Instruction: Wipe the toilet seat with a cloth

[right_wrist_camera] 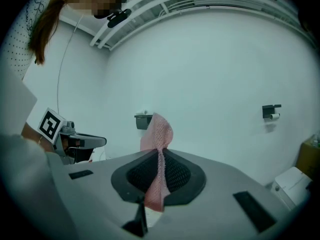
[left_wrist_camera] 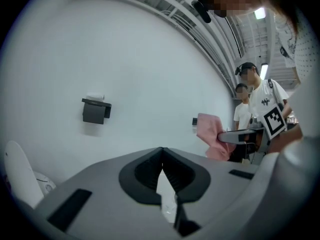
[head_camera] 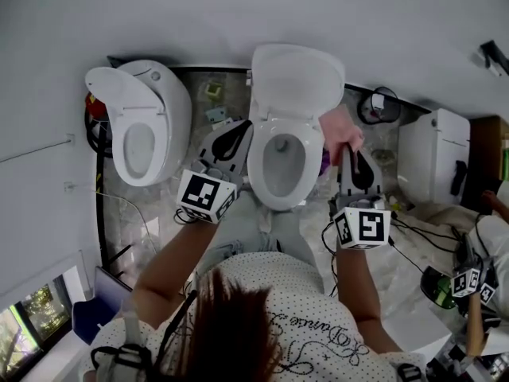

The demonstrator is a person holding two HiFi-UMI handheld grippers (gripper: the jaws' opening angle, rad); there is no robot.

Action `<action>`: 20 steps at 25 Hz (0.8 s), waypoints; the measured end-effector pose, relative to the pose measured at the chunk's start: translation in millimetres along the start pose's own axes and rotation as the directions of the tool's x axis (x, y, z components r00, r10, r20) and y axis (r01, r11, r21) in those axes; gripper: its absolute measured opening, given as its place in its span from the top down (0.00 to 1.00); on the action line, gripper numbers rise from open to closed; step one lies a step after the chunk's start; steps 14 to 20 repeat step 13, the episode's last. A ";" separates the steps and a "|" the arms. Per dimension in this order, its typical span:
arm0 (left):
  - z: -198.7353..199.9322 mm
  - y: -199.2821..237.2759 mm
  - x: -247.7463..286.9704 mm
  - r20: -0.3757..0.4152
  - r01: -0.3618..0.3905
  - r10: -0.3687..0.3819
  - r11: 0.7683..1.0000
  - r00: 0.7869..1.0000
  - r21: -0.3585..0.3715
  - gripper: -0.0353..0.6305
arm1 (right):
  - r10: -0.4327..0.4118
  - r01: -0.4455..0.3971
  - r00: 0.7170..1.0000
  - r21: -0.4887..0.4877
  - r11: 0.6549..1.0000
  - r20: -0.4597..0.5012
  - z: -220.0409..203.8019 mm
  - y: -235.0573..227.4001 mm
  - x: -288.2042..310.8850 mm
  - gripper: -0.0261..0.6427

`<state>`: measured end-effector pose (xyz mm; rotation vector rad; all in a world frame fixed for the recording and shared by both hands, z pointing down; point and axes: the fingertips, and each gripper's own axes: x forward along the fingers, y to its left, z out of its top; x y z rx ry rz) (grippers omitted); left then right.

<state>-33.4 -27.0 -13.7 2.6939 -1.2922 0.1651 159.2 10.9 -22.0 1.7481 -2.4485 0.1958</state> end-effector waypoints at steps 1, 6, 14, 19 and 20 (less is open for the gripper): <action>1.6 -0.1 -1.0 0.004 -0.002 0.002 1.000 1.000 0.001 0.94 | 0.001 -0.001 1.000 0.001 1.000 0.002 2.1 1.0 0.3 0.91; 6.1 2.7 -5.2 0.020 -0.012 0.012 1.000 1.000 -0.005 0.94 | 0.003 -0.003 1.000 -0.009 1.000 0.012 8.6 5.6 4.1 0.91; 13.4 -1.0 -19.2 0.031 -0.015 0.015 1.000 0.999 0.009 0.94 | -0.003 0.003 1.000 -0.012 1.000 0.023 16.3 13.7 -2.2 0.91; 13.4 -1.0 -19.2 0.031 -0.015 0.015 1.000 0.999 0.009 0.94 | -0.003 0.003 1.000 -0.012 1.000 0.023 16.3 13.7 -2.2 0.91; 13.4 -1.0 -19.2 0.031 -0.015 0.015 1.000 0.999 0.009 0.94 | -0.003 0.003 1.000 -0.012 1.000 0.023 16.3 13.7 -2.2 0.91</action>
